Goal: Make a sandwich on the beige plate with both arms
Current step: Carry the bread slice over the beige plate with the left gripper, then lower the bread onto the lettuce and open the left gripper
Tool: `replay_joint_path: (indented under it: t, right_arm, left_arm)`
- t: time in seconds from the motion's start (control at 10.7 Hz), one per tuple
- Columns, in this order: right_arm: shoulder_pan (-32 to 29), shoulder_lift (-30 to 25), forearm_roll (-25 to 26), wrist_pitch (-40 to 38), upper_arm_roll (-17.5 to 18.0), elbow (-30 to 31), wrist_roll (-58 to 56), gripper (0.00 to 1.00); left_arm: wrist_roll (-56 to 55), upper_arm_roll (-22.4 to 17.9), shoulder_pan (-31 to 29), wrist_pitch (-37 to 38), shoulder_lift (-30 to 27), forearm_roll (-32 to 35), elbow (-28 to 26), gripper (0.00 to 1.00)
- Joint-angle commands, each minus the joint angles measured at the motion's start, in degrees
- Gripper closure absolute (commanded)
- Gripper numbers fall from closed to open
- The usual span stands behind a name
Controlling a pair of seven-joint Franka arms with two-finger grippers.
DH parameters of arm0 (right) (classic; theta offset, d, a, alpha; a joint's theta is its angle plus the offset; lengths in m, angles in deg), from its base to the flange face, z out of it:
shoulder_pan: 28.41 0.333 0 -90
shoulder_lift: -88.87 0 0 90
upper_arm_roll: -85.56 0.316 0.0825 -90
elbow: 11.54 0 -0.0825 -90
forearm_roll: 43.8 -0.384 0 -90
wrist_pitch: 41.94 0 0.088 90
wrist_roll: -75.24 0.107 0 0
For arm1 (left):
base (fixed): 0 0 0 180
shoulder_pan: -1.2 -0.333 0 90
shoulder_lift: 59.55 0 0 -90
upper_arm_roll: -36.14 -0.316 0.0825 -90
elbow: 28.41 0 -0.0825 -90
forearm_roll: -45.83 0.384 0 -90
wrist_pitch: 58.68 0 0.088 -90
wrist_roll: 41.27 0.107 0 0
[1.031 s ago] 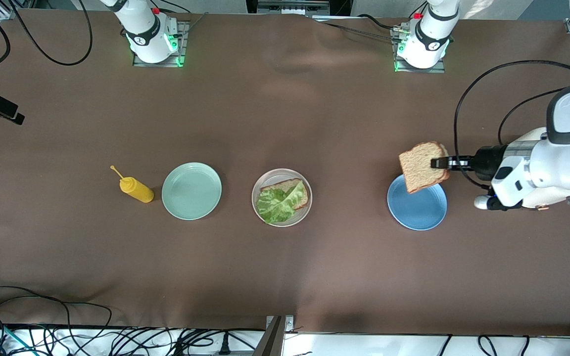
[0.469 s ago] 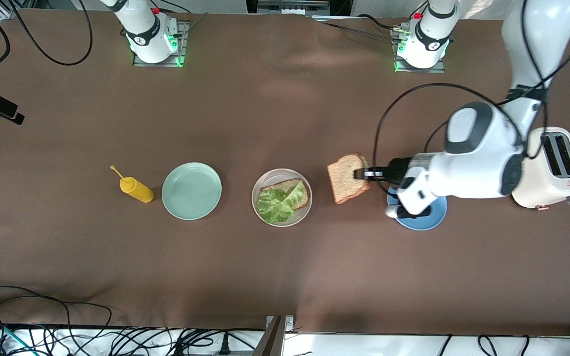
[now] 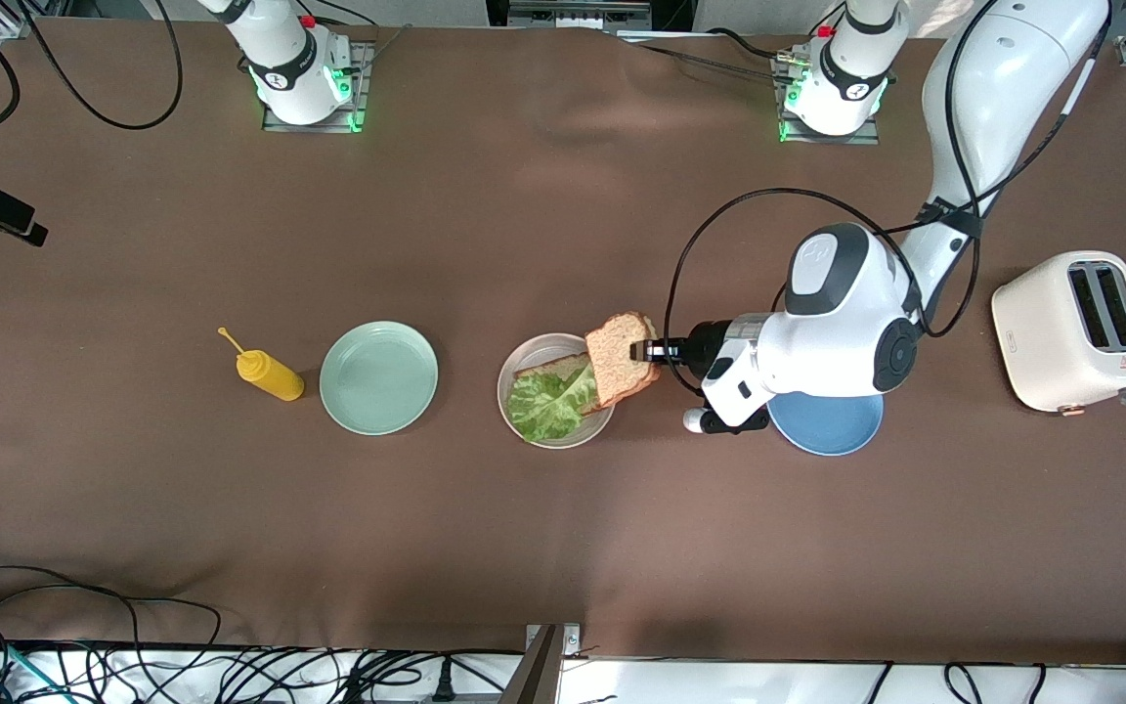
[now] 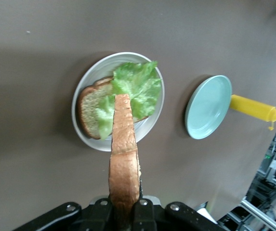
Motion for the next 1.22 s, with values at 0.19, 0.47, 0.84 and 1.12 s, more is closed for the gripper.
replay_joint_path:
  t: [0.19,0.47,0.84,1.12]
  right_arm:
    - [-0.01,-0.67,0.16,-0.34,0.03,-0.15,0.38,0.00]
    - [-0.01,-0.67,0.16,-0.25,0.03,-0.15,0.38,0.00]
    - [-0.01,-0.58,0.16,-0.16,0.03,-0.15,0.38,0.00]
    - [-0.01,-0.58,0.16,-0.25,0.12,-0.15,0.38,0.00]
  left_arm:
    - [-0.09,-0.42,2.98,-7.45,3.25,-5.98,1.25,1.00]
    - [-0.09,-0.42,3.87,-11.33,4.75,-7.13,1.34,1.00]
    - [-0.09,-0.51,6.33,-15.91,7.03,-7.75,2.03,1.00]
    - [-0.17,-0.59,7.56,-16.17,8.17,-7.75,2.21,1.00]
